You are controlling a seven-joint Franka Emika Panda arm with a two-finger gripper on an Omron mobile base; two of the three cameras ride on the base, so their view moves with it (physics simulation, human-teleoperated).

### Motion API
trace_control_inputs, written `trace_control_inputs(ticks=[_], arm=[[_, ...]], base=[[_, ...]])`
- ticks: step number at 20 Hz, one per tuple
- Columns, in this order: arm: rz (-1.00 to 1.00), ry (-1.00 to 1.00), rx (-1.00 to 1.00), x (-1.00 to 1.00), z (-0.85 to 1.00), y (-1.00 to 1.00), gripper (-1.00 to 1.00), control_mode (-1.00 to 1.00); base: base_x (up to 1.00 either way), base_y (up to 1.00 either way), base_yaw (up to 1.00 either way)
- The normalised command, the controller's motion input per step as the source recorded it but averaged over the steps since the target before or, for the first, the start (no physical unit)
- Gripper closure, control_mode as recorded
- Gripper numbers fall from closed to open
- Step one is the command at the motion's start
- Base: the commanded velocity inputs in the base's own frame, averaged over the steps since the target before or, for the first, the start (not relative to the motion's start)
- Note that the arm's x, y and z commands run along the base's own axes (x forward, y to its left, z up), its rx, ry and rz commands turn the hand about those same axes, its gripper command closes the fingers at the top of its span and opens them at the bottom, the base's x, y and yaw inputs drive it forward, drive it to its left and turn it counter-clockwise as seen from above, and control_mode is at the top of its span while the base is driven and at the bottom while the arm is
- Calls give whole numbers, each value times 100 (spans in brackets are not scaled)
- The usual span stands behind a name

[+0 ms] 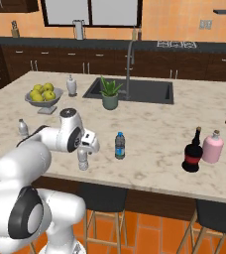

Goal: Move the plastic bottles in the middle to the plastics group, and the glass bottles in the middle to the glass group.

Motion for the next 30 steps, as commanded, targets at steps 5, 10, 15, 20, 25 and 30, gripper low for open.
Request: trace_control_inputs(ticks=[5,10,15,20,25,30], arm=[[4,0,0,0,-4,0,-100,-100],[5,0,0,8,-1,0,-100,-100],[5,0,0,14,0,0,-100,-100],[4,0,0,0,0,0,100,-100],[4,0,0,0,0,0,100,-100],[5,-7,3,0,11,0,100,-100]], base=[[0,0,0],[0,0,0],[0,0,0],[0,0,0],[0,0,0],[0,0,0]])
